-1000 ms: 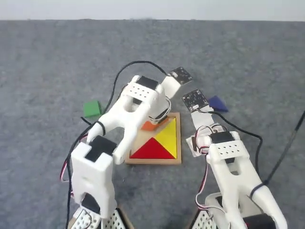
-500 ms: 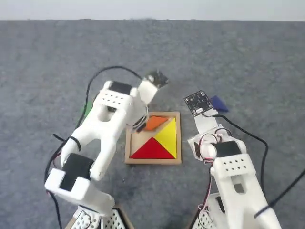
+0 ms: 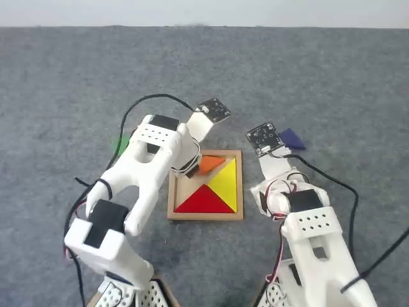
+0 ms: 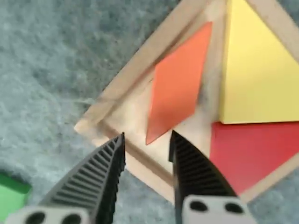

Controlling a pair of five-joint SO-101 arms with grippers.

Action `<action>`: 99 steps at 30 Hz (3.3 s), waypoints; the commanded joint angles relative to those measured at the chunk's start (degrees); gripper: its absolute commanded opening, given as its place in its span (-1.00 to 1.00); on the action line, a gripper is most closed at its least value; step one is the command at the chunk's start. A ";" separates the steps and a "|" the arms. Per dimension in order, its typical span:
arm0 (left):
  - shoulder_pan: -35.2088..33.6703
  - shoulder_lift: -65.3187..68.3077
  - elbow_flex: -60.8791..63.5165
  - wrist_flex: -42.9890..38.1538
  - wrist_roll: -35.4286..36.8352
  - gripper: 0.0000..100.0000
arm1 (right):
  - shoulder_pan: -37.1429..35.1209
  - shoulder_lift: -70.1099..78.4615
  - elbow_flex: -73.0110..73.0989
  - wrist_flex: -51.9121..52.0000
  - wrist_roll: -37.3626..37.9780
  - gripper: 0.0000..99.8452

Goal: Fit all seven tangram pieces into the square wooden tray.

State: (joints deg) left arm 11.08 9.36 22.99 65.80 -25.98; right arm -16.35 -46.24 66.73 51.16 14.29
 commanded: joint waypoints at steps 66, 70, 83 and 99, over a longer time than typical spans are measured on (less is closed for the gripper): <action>1.05 17.76 -26.77 14.59 4.66 -0.77 | -1.27 -2.68 0.53 0.48 0.70 -0.88; 1.58 16.26 -24.40 15.38 3.25 -0.78 | -1.27 -2.68 0.53 0.48 0.70 -0.88; 4.22 -4.13 -13.76 -1.23 10.64 -0.73 | -1.27 -2.24 0.70 -0.75 0.70 -0.88; 11.78 13.36 -25.63 1.76 9.76 -0.70 | -1.10 -2.33 0.70 -0.66 0.70 -0.88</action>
State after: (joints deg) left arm 22.51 23.25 0.40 65.98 -15.16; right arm -16.97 -46.59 67.60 51.16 14.29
